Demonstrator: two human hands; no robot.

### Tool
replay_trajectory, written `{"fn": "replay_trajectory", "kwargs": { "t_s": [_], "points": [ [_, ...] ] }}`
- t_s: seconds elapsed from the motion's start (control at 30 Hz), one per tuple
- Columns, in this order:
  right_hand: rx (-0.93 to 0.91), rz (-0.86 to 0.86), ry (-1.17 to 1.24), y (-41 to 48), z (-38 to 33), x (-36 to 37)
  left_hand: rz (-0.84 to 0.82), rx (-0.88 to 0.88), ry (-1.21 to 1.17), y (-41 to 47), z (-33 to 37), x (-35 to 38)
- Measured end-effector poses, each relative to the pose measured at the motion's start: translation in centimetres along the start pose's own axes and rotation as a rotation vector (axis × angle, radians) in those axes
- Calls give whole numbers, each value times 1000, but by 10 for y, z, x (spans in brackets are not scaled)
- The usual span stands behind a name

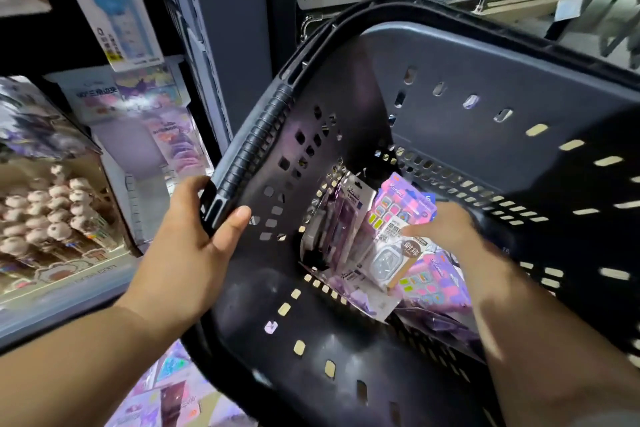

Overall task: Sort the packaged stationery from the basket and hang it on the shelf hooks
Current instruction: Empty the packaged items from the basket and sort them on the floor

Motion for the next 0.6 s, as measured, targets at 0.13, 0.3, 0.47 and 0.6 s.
{"fn": "replay_trajectory", "kwargs": {
  "t_s": [0.13, 0.3, 0.47, 0.6],
  "points": [
    [-75, 121, 2, -22, -13, -34, -27, -10, -9, 3, 3, 3],
    [-164, 289, -64, -51, -27, -73, -62, -17, -40, 2, -2, 3],
    [-85, 318, -27, -89, -46, -111, -120, -31, -41, -4, -5, 0],
    [-126, 287, -50, -112, -60, -129, -128, -61, -22, -10, 7, -6]
  ]
}}
Point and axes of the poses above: each hand's wrist, its own y-axis towards the middle knuckle, its own x-axis out of the palm, z = x × y, the point moved 6 cm from there along y, towards the middle knuckle, and after that the axes turned 14 degrees about -x, right-handed, at the moved point
